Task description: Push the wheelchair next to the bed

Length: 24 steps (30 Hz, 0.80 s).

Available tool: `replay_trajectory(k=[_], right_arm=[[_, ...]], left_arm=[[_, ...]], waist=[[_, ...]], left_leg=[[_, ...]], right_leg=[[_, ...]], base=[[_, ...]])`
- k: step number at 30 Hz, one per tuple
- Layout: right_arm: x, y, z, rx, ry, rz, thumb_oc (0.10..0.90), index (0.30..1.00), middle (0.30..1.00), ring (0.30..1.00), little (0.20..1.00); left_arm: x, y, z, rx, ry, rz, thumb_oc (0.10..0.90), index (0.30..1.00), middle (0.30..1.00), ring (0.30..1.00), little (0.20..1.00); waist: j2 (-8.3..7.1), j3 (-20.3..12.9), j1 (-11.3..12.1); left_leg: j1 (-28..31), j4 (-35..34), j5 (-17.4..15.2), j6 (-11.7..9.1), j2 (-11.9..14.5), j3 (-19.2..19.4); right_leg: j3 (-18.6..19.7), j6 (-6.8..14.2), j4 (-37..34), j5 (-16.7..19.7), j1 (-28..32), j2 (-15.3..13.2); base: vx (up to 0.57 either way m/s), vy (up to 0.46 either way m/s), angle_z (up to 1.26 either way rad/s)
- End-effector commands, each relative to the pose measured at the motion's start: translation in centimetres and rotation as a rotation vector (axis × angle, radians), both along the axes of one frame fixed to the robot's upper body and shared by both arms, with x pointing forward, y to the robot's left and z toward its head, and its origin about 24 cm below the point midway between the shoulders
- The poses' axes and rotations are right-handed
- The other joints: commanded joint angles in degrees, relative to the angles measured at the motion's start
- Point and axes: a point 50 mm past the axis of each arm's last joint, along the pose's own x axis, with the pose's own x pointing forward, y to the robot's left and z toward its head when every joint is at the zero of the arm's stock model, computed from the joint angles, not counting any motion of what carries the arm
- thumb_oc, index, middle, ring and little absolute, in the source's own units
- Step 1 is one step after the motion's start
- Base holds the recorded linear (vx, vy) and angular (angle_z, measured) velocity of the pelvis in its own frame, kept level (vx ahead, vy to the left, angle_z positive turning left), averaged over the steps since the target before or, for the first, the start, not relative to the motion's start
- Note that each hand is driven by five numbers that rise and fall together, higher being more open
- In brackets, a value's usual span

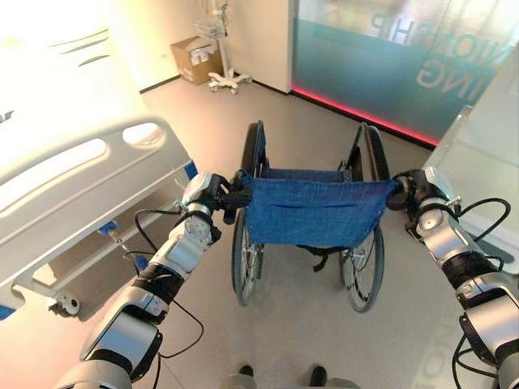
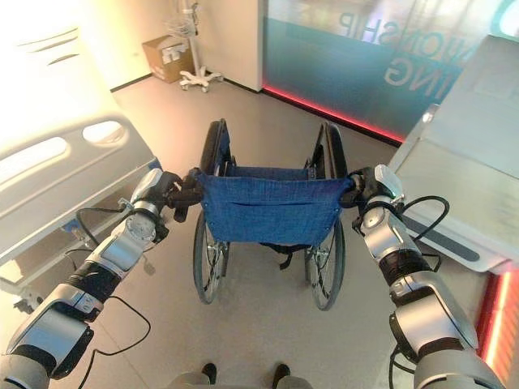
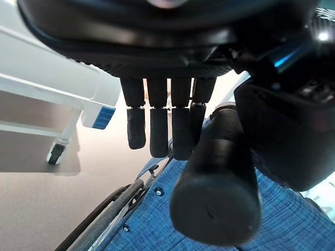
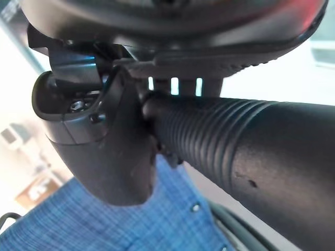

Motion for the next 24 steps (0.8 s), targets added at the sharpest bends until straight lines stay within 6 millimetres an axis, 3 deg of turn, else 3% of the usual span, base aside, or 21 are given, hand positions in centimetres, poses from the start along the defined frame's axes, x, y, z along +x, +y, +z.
replay_trajectory(k=[1,3,5,9,13,15,16,18,20,21,22,24], right_arm=[[0.2,4.0,-2.8,-0.001,0.194,0.256,0.4,0.3,0.3,0.3,0.3],[0.2,3.8,-2.8,-0.006,0.194,0.255,0.4,0.3,0.3,0.3,0.3],[0.5,4.0,-2.6,-0.019,0.188,0.261,0.4,0.3,0.3,0.3,0.3],[0.7,4.7,-2.5,-0.03,0.175,0.277,0.4,0.3,0.3,0.3,0.3],[1.0,4.6,-2.0,-0.051,0.175,0.303,0.4,0.3,0.3,0.3,0.3],[1.3,4.5,-1.7,-0.056,0.167,0.302,0.4,0.3,0.3,0.3,0.3],[1.3,4.8,-2.2,-0.018,0.17,0.302,0.4,0.3,0.3,0.3,0.3],[1.1,5.3,-2.8,-0.008,0.184,0.323,0.4,0.3,0.3,0.3,0.3],[0.9,5.2,-3.2,0.008,0.193,0.319,0.4,0.3,0.3,0.3,0.3],[0.9,5.7,-3.6,0.012,0.196,0.329,0.4,0.3,0.3,0.3,0.3],[0.9,5.8,-3.8,0.015,0.195,0.329,0.4,0.3,0.3,0.3,0.3],[0.4,5.7,-4.5,0.033,0.186,0.328,0.4,0.3,0.3,0.3,0.3]], left_arm=[[-4.3,0.3,-8.0,-0.057,0.325,-0.055,0.4,0.3,0.3,0.3,0.3],[-4.4,-0.1,-8.0,-0.056,0.334,-0.072,0.4,0.3,0.3,0.3,0.3],[-4.4,-0.7,-7.8,-0.061,0.334,-0.084,0.4,0.3,0.3,0.3,0.3],[-4.6,-1.2,-7.7,-0.074,0.326,-0.097,0.4,0.3,0.3,0.3,0.3],[-5.0,-1.0,-7.5,-0.08,0.31,-0.113,0.4,0.3,0.3,0.3,0.3],[-4.9,-1.0,-7.2,-0.081,0.294,-0.12,0.4,0.3,0.3,0.3,0.3],[-5.0,-0.9,-7.5,-0.067,0.304,-0.105,0.4,0.3,0.3,0.3,0.3],[-4.9,-0.5,-7.8,-0.065,0.307,-0.097,0.4,0.3,0.3,0.3,0.3],[-4.8,-0.6,-7.7,-0.058,0.314,-0.109,0.4,0.3,0.3,0.3,0.3],[-4.6,-0.7,-7.6,-0.043,0.32,-0.115,0.4,0.3,0.3,0.3,0.3],[-4.6,-0.7,-7.6,-0.037,0.32,-0.115,0.4,0.3,0.3,0.3,0.3],[-4.5,-0.7,-7.6,-0.006,0.324,-0.125,0.4,0.3,0.3,0.3,0.3]], waist=[[-1.59,1.46,0.96],[-1.59,1.84,1.44],[-1.21,3.04,3.46],[1.1,4.4,7.04],[2.09,3.95,10.11],[2.13,3.48,10.71],[1.32,2.84,10.64],[0.21,1.94,11.13],[-0.3,1.45,11.06],[-1.11,0.36,11.46],[-1.27,0.01,11.48],[-1.86,-1.11,10.87]], left_leg=[[2.78,9.05,4.81,1.66,6.03,5.09],[0.81,10.34,5.54,1.51,5.8,6.26],[-3.78,9.23,3.27,2.67,-0.03,5.06],[-11.24,0.01,6.31,2.23,-6.91,9.66],[-12.87,-6.5,9.46,2.72,-9.72,9.94],[-12.21,-6.74,7.75,3.87,-9.58,12.5],[-10.69,-5.92,4.49,5.56,-9.79,13.63],[-11.17,-3.61,2.46,7.03,-9.8,12.69],[-10.13,-3.84,1.97,7.95,-9.58,12.53],[-8.32,-5.44,1.8,9.34,-10.64,10.59],[-7.95,-5.86,1.78,9.66,-10.83,10.28],[-6.72,-6.28,1.1,10.82,-11.62,8.51]], right_leg=[[0.5,0.02,2.72,4.64,-2.9,-2.21],[-0.39,-0.68,2.71,3.51,-1.19,-1.37],[1.45,-0.62,2.56,2.37,1.46,0.28],[2.71,-0.79,0.13,0.69,7.52,4.64],[3.97,-0.98,-1.0,-0.26,10.37,6.59],[3.04,-1.16,-0.22,-1.57,10.58,6.68],[2.55,-0.51,1.15,-2.77,10.53,6.07],[2.27,0.07,2.85,-3.8,10.44,5.4],[2.56,0.82,4.8,-3.55,10.5,5.16],[2.84,3.1,10.22,-0.28,10.64,4.37],[3.0,3.65,11.59,0.61,10.53,4.33],[4.76,6.65,19.42,6.49,7.66,3.8]], base=[[0.23,-0.249,0.42],[0.23,-0.219,0.27],[0.24,-0.146,0.25],[0.31,-0.088,-0.12],[0.33,-0.019,-0.54],[0.26,0.052,-0.59],[0.22,0.031,-0.32],[0.33,0.006,-0.08],[0.35,0.025,0.2],[0.29,0.036,0.18],[0.36,0.03,0.14],[0.28,0.0,0.16]])
